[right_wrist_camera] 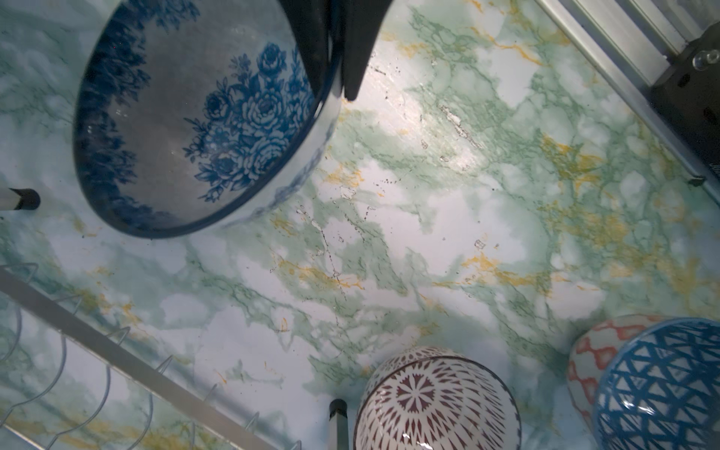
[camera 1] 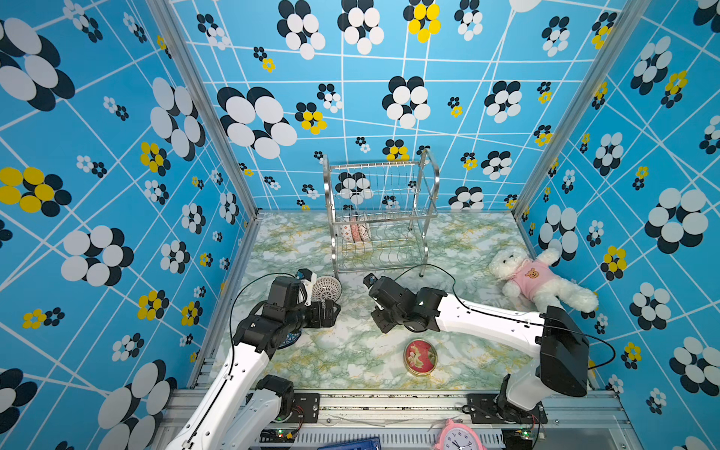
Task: Load bowls into a dish rack
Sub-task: Pick up the bowl from the center of the table, then place the bowl in the dish rack.
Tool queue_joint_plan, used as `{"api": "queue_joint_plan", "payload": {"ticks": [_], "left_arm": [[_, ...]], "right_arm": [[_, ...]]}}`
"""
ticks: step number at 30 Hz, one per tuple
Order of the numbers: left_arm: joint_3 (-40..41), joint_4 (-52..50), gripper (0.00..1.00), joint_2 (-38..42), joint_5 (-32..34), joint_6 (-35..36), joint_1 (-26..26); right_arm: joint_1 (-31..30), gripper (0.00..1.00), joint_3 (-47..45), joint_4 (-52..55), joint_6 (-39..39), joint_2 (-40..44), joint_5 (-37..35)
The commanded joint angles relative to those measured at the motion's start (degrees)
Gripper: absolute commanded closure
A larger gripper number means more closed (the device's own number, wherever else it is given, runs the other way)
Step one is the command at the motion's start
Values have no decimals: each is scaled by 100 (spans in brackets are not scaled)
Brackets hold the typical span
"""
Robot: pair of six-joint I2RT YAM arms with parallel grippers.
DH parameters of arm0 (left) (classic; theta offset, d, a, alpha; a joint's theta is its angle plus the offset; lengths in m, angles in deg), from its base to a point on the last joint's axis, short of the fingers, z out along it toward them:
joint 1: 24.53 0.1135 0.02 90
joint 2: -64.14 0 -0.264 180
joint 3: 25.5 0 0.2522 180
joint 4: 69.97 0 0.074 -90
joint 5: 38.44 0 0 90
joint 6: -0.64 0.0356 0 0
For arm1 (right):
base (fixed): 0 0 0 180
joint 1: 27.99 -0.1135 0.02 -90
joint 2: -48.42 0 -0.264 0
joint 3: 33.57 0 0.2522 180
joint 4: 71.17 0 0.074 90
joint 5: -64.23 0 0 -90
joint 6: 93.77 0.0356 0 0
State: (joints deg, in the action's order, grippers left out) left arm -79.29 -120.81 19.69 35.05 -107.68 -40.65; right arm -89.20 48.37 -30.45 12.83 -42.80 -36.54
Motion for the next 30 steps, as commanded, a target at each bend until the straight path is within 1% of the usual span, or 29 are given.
{"api": "queue_joint_plan", "payload": {"ticks": [1,6,12,17,22,30], "left_arm": [[147,222,1,210,-158,157,-92],[272,383,1,431,-247,184,-226],[326,425,1,529,-230,231,-343],[388,464,1,660,-154,255,-423],[485,515,1,891,66,291,-443],[614,644,1,1057,171,316,-480]], "right_arm": [[19,100,-250,-888,90,501,225],[99,100,-787,-1924,183,1068,362],[417,100,-1277,-2884,430,1464,540],[766,100,-1851,-3992,1013,1714,829],[1059,100,-2232,-4852,1570,1801,1015],[1670,100,-2588,-6410,2867,1416,1761]]}}
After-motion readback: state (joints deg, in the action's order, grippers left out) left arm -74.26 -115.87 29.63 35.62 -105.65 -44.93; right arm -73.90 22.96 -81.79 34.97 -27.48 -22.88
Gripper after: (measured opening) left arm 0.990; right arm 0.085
